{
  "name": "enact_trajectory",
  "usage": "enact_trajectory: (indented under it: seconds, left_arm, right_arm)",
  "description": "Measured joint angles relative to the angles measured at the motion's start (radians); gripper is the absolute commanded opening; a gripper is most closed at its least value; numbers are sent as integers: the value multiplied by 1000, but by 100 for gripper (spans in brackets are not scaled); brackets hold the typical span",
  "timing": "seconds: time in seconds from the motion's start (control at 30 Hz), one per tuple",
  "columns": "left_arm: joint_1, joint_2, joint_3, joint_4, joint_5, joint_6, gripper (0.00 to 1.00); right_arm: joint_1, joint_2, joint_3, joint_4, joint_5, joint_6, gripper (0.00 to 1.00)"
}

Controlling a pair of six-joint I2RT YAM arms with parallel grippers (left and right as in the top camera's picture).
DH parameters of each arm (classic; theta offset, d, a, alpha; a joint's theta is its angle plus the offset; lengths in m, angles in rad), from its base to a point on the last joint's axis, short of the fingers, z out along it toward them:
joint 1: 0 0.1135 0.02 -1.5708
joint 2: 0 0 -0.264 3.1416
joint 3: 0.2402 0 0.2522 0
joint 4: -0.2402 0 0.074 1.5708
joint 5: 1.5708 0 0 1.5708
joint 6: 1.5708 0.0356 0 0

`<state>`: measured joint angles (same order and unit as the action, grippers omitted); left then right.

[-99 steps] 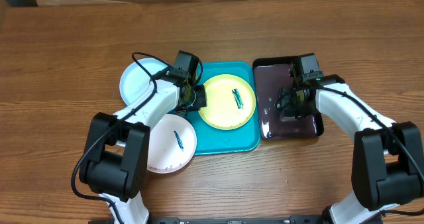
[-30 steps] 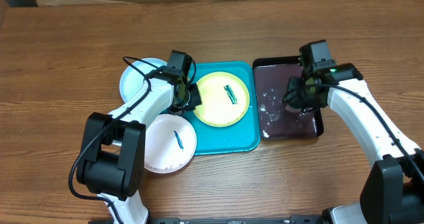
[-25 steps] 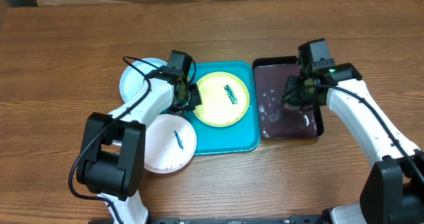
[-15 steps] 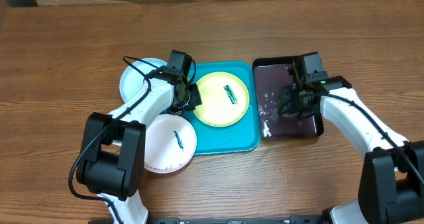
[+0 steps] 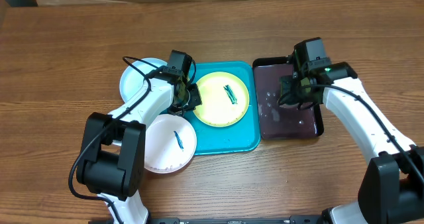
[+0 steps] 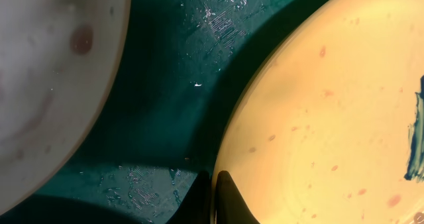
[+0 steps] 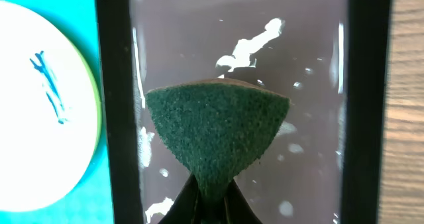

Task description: Clean dirty plates on tray and stack at the side

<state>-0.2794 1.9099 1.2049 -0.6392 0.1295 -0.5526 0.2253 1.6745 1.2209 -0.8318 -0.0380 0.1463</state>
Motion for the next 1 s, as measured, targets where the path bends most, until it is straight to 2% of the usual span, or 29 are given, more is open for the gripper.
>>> enact_trajectory:
  seconds: [0.2, 0.33, 0.47, 0.6, 0.73, 1.0]
  left_arm:
    - [0, 0, 0, 0, 0, 0, 4]
    - [0, 0, 0, 0, 0, 0, 4]
    - [0, 0, 0, 0, 0, 0, 4]
    - [0, 0, 0, 0, 0, 0, 4]
    - [0, 0, 0, 0, 0, 0, 4]
    - [0, 0, 0, 0, -1, 0, 4]
  right_arm:
    - [12, 3, -140, 163, -6, 0, 4]
    - [12, 18, -161, 155, -6, 0, 4]
    - [12, 19, -63, 13, -8, 3, 4]
    - [14, 19, 144, -72, -41, 3, 4]
    - [36, 16, 266, -36, -135, 3, 4]
    - [190, 65, 274, 45, -180, 3, 4]
